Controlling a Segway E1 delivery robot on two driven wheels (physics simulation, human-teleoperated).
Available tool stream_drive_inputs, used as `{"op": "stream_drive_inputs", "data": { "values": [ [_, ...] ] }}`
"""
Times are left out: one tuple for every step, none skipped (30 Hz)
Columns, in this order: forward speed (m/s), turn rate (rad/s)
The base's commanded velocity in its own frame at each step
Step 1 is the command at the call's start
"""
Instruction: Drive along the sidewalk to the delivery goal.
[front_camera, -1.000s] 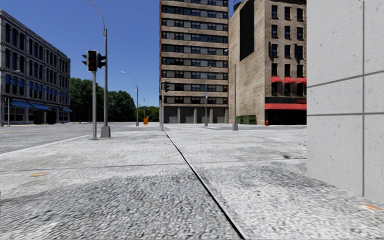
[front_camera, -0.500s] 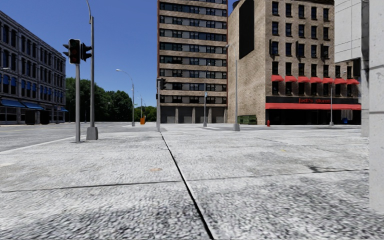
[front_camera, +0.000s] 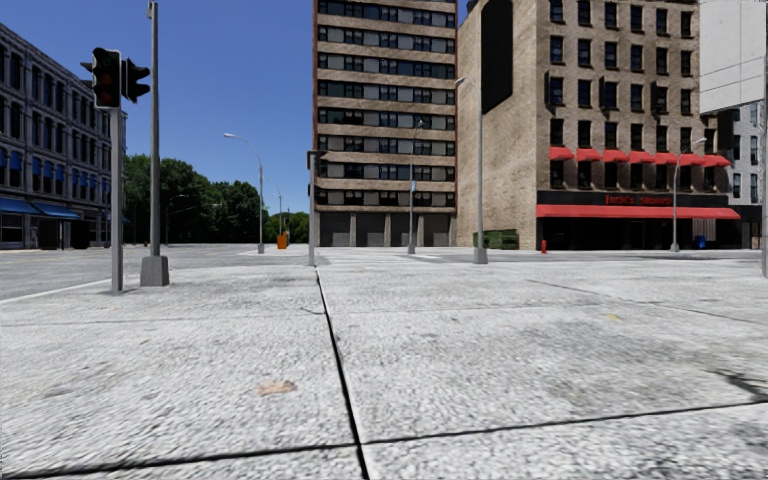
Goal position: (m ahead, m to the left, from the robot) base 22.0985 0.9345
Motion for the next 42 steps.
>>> {"op": "stream_drive_inputs", "data": {
  "values": [
    [2.0,0.0],
    [2.0,0.0],
    [2.0,0.0],
    [2.0,0.0],
    [2.0,0.0],
    [2.0,0.0],
    [2.0,0.0],
    [2.0,0.0],
    [2.0,0.0],
    [2.0,0.0],
    [2.0,0.0],
    [2.0,0.0],
    [2.0,0.0],
    [2.0,0.0],
    [2.0,0.0],
    [2.0,0.0],
    [2.0,0.0],
    [2.0,0.0],
    [2.0,0.0],
    [2.0,0.0],
    [2.0,0.0],
    [2.0,0.0],
    [2.0,0.0],
    [2.0,0.0],
    [2.0,0.0],
    [2.0,0.0],
    [2.0,0.0],
    [2.0,0.0],
    [2.0,0.0],
    [2.0,0.0],
    [2.0,0.0],
    [2.0,0.0],
    [2.0,0.0],
    [2.0,0.0],
    [2.0,0.0],
    [2.0,0.0],
    [2.0,0.0],
    [2.0,0.0],
    [2.0,0.0],
    [2.0,0.0],
    [2.0,0.0],
    [2.0,0.0]
  ]
}}
